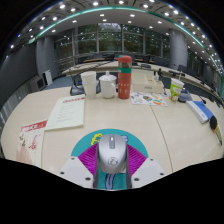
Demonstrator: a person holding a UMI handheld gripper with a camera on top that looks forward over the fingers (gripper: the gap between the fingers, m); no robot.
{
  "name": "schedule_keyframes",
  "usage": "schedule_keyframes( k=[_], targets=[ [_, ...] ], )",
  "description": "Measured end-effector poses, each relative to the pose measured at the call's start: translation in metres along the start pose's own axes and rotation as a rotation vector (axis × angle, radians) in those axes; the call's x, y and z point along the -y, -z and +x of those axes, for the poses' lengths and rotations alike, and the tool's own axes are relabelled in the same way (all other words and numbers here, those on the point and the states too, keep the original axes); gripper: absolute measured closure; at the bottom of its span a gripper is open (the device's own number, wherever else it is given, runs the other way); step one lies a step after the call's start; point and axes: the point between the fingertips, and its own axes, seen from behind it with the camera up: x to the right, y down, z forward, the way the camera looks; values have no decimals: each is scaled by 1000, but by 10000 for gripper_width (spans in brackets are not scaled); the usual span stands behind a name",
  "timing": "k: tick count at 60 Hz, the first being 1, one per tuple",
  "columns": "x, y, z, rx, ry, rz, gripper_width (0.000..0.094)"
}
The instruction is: Arrange mouse
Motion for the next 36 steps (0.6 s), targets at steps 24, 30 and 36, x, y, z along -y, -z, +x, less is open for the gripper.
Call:
schedule_keyframes(
  k=[24,30,36],
  targets=[
    [-2,57,2,-57,22,-18,64],
    [16,119,-2,-61,25,9,81],
    [23,185,-7,-65,8,37,80]
  ],
)
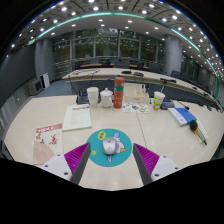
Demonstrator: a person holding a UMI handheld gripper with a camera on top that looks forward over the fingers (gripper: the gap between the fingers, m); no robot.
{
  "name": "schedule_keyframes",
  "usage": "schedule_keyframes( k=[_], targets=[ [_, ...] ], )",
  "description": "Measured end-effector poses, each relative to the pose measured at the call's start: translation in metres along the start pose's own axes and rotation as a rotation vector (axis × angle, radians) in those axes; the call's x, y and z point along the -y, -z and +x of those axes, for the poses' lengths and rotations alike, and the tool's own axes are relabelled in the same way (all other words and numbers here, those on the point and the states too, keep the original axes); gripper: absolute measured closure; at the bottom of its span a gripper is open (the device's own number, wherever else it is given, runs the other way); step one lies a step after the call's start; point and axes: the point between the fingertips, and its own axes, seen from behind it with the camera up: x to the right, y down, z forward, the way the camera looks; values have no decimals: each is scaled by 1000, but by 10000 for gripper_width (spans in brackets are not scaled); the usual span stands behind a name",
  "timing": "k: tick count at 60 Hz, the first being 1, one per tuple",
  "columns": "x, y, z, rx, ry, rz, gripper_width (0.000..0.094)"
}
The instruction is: Arrange mouse
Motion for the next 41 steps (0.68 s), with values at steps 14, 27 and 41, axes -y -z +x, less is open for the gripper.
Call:
schedule_keyframes(
  k=[14,27,41],
  targets=[
    [-14,132,10,-29,-33,31,85],
    [-51,204,12,-48,-47,50,84],
    [-70,240,12,-61,-45,74,84]
  ],
)
